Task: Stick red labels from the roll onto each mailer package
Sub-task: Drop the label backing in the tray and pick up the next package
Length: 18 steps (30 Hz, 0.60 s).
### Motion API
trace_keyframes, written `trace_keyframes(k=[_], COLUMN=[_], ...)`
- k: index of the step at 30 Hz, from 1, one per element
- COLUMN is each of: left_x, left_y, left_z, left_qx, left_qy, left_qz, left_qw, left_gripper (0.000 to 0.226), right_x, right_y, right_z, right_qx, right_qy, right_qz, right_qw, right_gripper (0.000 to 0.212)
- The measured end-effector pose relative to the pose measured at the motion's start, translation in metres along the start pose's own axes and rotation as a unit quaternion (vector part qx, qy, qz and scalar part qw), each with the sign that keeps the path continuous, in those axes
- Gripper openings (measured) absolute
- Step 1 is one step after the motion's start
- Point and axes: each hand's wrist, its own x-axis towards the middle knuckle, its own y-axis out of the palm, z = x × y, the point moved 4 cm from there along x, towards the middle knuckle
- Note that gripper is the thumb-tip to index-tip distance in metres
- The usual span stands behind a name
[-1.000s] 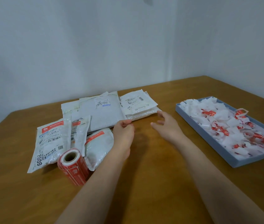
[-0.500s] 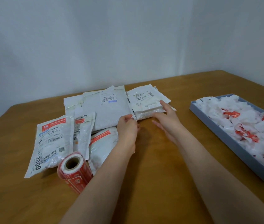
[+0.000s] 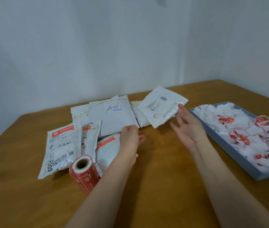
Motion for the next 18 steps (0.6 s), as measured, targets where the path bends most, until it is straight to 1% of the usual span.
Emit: trace_keyframes(k=[3,8,9,12,15,18], left_x=[-0.014,-0.037,-0.042,-0.059,-0.071,-0.081], left_y=[-0.004,-0.011,-0.013,-0.02,-0.028,-0.036], left_z=[-0.001,-0.001,0.0,-0.001,-0.002,-0.003], left_qx=[0.016,0.054,0.054,0.046,0.061,0.063], left_qy=[0.002,0.015,0.021,0.042,0.065,0.058], left_qz=[0.019,0.033,0.036,0.027,0.01,0.02], left_qw=[1.0,0.998,0.998,0.998,0.996,0.996], left_gripper=[0.02,0.048,0.049,0.041,0.036,0.031], right_x=[-0.017,-0.045,-0.052,-0.07,-0.09,-0.104], right_y=[-0.014,-0.03,-0.033,-0.039,-0.041,-0.042], right_z=[0.013,0.027,0.03,0.037,0.042,0.045], right_qx=[0.01,-0.016,-0.024,-0.06,-0.133,-0.17], right_qy=[-0.014,-0.018,-0.019,-0.018,-0.005,0.01], right_qz=[-0.039,-0.072,-0.077,-0.08,-0.079,-0.068], right_qw=[0.999,0.997,0.997,0.995,0.988,0.983], right_gripper=[0.033,0.033,0.033,0.034,0.034,0.033])
